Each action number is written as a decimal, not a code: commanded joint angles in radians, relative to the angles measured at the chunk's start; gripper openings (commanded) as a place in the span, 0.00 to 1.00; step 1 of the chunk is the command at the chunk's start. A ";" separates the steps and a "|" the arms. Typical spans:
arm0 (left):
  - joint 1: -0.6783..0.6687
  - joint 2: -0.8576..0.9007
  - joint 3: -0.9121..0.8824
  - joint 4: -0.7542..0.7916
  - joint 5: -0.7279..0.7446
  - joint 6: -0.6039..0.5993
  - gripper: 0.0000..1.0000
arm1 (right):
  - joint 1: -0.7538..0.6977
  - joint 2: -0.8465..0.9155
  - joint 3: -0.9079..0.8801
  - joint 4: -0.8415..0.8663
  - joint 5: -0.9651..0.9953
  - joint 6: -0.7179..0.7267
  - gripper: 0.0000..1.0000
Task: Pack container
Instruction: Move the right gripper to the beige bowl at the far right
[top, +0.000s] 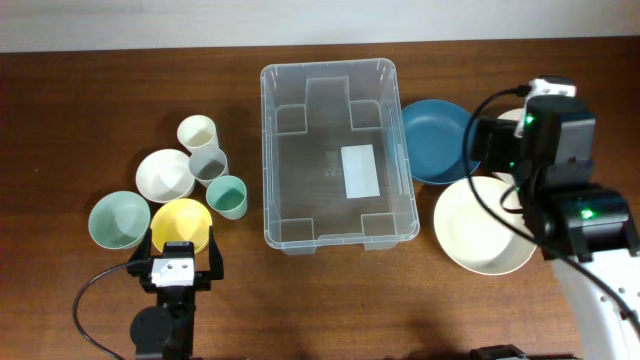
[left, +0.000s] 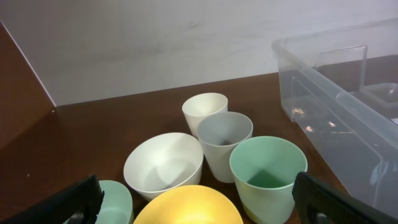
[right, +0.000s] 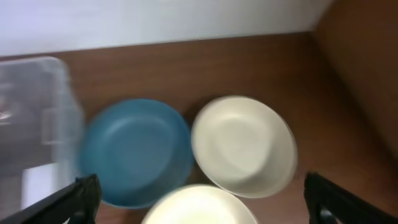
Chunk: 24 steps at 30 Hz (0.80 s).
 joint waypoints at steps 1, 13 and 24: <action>-0.004 -0.008 -0.010 0.002 0.011 0.012 1.00 | -0.105 -0.056 0.043 -0.047 0.016 0.057 0.99; -0.004 -0.009 -0.010 0.002 0.011 0.012 1.00 | -0.635 -0.134 -0.121 0.000 -0.362 0.002 0.99; -0.004 -0.008 -0.010 0.002 0.011 0.012 1.00 | -0.798 0.252 -0.172 0.179 -0.699 -0.041 0.96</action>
